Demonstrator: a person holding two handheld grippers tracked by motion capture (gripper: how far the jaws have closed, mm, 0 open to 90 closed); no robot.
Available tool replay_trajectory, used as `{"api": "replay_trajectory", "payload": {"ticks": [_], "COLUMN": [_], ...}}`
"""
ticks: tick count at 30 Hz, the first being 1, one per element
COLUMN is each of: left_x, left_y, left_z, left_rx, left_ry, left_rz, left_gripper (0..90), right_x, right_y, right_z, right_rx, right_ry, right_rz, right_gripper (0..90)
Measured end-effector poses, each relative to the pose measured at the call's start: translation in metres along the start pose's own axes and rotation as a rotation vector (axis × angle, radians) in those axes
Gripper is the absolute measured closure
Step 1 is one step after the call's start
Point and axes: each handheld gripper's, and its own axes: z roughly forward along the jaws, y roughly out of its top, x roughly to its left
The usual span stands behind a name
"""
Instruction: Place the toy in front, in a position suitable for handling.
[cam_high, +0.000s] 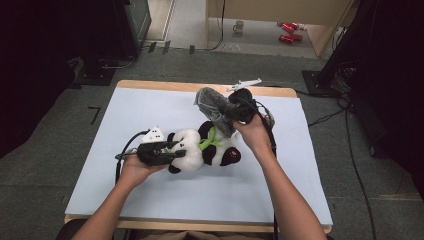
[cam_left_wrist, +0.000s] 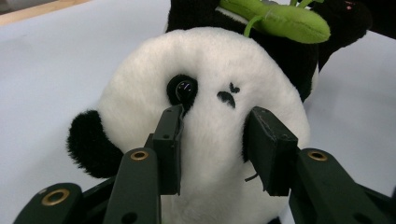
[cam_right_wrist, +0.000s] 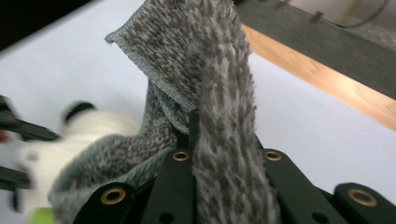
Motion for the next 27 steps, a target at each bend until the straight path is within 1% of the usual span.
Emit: {"api": "replay_trajectory", "payload": {"ticks": [3, 4, 5, 7, 9, 10, 11, 13, 15, 16, 17, 19, 20, 21, 23, 24, 25, 27], "left_x": [0.001, 0.001, 0.001, 0.001, 0.001, 0.001, 0.002, 0.002, 0.003, 0.002, 0.002, 0.001, 0.001, 0.001, 0.001, 0.001, 0.001, 0.001], "left_y": [0.000, 0.000, 0.000, 0.000, 0.000, 0.000, 0.000, 0.000, 0.000, 0.000, 0.000, 0.000, 0.000, 0.000, 0.000, 0.001, 0.000, 0.000], "left_z": [0.000, 0.000, 0.000, 0.000, 0.000, 0.000, 0.000, 0.000, 0.000, 0.000, 0.000, 0.000, 0.000, 0.000, 0.000, 0.000, 0.000, 0.000], "left_rx": [-0.003, -0.003, -0.004, -0.004, -0.004, -0.005, -0.006, -0.005, -0.006, -0.004, -0.003, -0.001, 0.000, -0.002, -0.003, -0.004, -0.004, -0.005], "left_ry": [0.002, 0.001, 0.001, 0.001, 0.002, 0.001, -0.001, -0.001, -0.002, -0.002, -0.003, -0.002, 0.001, 0.002, 0.003, 0.003, 0.001, 0.001], "left_rz": [-0.007, -0.009, -0.011, -0.012, -0.011, -0.013, -0.017, -0.021, -0.023, -0.021, -0.018, -0.013, -0.013, -0.014, -0.017, -0.017, -0.020, -0.023], "left_gripper": [58.0, 57.9, 57.8, 57.6, 57.5, 57.4, 57.2, 57.1, 56.9, 56.9, 56.9, 56.9, 56.9, 56.9, 57.0, 57.0, 57.0, 57.0], "right_x": [0.007, 0.011, 0.015, 0.023, 0.032, 0.035, 0.038, 0.046, 0.052, 0.055, 0.056, 0.057, 0.054, 0.051, 0.045, 0.043, 0.042, 0.041], "right_y": [0.004, 0.005, 0.006, 0.005, 0.003, 0.001, -0.001, -0.007, -0.012, -0.017, -0.021, -0.026, -0.028, -0.028, -0.029, -0.029, -0.029, -0.028], "right_z": [-0.008, -0.009, -0.010, -0.007, -0.001, 0.002, 0.005, 0.015, 0.023, 0.030, 0.034, 0.039, 0.040, 0.041, 0.040, 0.040, 0.040, 0.038], "right_rx": [-0.029, -0.032, -0.028, -0.022, -0.008, -0.001, 0.009, 0.042, 0.077, 0.105, 0.126, 0.144, 0.144, 0.138, 0.133, 0.129, 0.126, 0.125], "right_ry": [0.056, 0.082, 0.091, 0.126, 0.171, 0.186, 0.193, 0.210, 0.226, 0.236, 0.225, 0.161, 0.142, 0.133, 0.117, 0.119, 0.121, 0.102], "right_rz": [0.012, 0.009, 0.012, -0.002, -0.004, -0.006, -0.009, -0.030, -0.041, -0.052, -0.063, -0.124, -0.136, -0.130, -0.140, -0.134, -0.135, -0.139], "right_gripper": [83.7, 83.7, 83.7, 83.7, 83.7, 83.7, 83.7, 83.7, 83.7, 83.6, 83.6, 83.4, 83.4, 83.5, 83.5, 83.5, 83.5, 83.5]}}
